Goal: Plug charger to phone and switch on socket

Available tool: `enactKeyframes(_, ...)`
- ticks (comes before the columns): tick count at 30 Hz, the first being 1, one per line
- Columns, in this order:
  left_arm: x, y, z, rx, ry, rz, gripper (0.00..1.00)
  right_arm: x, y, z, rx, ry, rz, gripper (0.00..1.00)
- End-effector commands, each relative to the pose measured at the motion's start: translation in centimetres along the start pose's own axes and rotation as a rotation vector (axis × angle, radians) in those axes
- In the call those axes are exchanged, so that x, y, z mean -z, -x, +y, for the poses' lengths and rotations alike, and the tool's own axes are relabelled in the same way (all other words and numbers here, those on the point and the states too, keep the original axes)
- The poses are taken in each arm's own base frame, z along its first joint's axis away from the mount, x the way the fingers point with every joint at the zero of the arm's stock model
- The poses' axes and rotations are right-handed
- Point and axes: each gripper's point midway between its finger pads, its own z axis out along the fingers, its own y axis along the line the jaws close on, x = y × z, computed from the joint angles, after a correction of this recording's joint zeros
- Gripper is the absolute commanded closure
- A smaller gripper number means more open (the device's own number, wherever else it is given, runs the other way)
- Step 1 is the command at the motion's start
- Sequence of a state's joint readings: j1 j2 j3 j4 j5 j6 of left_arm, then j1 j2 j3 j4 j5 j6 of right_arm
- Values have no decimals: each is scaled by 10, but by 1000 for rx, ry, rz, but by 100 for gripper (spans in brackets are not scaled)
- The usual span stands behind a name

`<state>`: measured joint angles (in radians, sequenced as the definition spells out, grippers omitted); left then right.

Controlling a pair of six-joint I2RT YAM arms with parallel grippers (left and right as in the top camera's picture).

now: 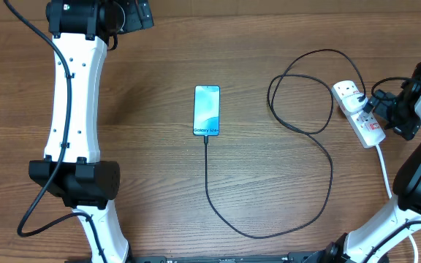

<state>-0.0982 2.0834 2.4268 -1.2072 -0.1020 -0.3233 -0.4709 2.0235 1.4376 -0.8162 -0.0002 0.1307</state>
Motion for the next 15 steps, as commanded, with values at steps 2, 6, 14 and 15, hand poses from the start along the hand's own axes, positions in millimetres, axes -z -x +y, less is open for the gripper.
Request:
enactKeyframes(2,-4,-3,-2,8,8,8,0,-20,-16,6,17,17,68,0)
enactKeyframes(6,-4,-3,-2,8,8,8,0,-14,-11,5,7,14,52,0)
enactKeyframes(14,-4,-3,-2,8,8,9,0,30,27,-13,-84,-25,-82,0)
enactKeyframes(15,-4,-3,-2,8,8,9,0,32,29,-15,-88,-25,-91,0)
